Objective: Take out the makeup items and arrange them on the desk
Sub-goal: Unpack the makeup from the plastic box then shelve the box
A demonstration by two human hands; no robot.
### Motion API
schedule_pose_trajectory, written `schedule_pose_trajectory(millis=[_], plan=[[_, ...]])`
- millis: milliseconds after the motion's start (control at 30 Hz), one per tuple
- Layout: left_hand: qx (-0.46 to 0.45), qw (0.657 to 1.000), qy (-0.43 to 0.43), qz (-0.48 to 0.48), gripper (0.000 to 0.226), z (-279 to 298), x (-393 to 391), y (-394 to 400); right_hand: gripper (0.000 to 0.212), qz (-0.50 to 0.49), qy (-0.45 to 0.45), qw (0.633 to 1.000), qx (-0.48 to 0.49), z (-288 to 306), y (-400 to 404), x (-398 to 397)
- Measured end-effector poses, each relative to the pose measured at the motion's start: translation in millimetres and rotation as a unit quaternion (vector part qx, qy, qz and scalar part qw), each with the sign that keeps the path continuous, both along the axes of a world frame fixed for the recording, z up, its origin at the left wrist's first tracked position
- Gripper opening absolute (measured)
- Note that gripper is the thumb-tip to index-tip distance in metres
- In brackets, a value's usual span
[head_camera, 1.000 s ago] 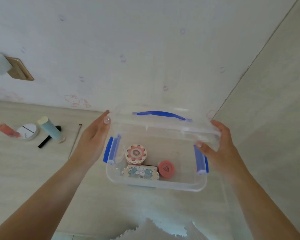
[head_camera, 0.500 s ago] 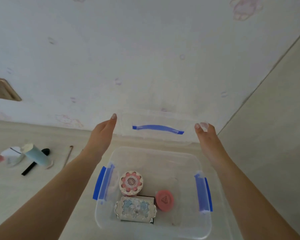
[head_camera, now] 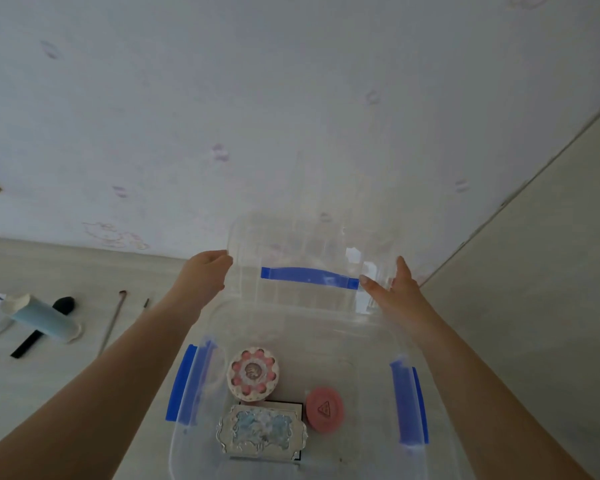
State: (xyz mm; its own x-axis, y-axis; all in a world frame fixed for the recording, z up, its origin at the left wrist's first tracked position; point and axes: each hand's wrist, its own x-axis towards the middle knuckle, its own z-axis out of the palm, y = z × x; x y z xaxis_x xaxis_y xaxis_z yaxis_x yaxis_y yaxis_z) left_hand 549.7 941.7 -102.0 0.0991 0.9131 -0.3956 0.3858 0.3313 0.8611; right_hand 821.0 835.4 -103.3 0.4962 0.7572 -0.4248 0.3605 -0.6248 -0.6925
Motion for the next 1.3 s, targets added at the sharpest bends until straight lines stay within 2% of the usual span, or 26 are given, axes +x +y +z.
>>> schedule_pose_trajectory(millis=[167,300,433,533,833,900,967,1033,1100,1167,1233,1300], plan=[[-0.031,0.999,-0.008,-0.007,0.014,-10.4,-2.9,-3.3,0.092,0.001,0.027,1.000,-0.011,-3.2,-2.0,2.1],[-0.045,0.999,0.002,-0.009,0.017,-17.1,-1.3,-5.6,0.090,0.002,0.029,0.999,-0.032,-6.9,-2.7,3.6],[-0.066,0.997,0.022,-0.020,0.042,-21.3,-3.2,-6.7,0.087,0.002,0.035,0.998,-0.049,-11.9,-4.8,4.1],[-0.067,0.997,0.018,-0.025,0.043,-23.1,-0.9,-5.8,0.084,0.001,0.044,0.998,-0.044,-12.5,-6.0,5.4],[-0.047,0.998,0.031,-0.029,0.049,-21.7,-3.4,-5.2,0.079,0.016,0.036,0.998,-0.048,-10.3,-11.0,8.5],[-0.025,0.999,0.036,-0.030,0.049,-14.7,-2.5,-8.4,0.077,0.021,0.038,0.998,-0.043,-6.2,-13.6,7.3],[0.035,0.996,0.072,-0.049,0.047,-4.3,-0.1,-15.6,0.072,0.033,0.006,0.999,-0.028,-1.9,-18.3,4.7],[0.145,0.978,0.132,-0.070,0.041,8.8,1.9,-28.0,0.061,0.069,-0.102,0.992,0.028,5.0,-27.7,-0.9],[0.265,0.945,0.161,-0.103,0.036,21.7,0.9,-45.5,0.049,0.119,-0.208,0.962,0.134,16.3,-40.6,-12.6],[0.347,0.907,0.162,-0.173,0.033,30.8,0.0,-64.4,0.040,0.181,-0.255,0.927,0.210,26.5,-54.5,-29.2],[0.363,0.876,0.171,-0.266,0.033,32.0,1.7,-81.0,0.035,0.236,-0.274,0.902,0.235,29.6,-64.8,-44.8],[0.335,0.842,0.219,-0.362,0.038,22.9,5.8,-93.9,0.037,0.283,-0.272,0.892,0.225,23.6,-72.5,-58.7]])
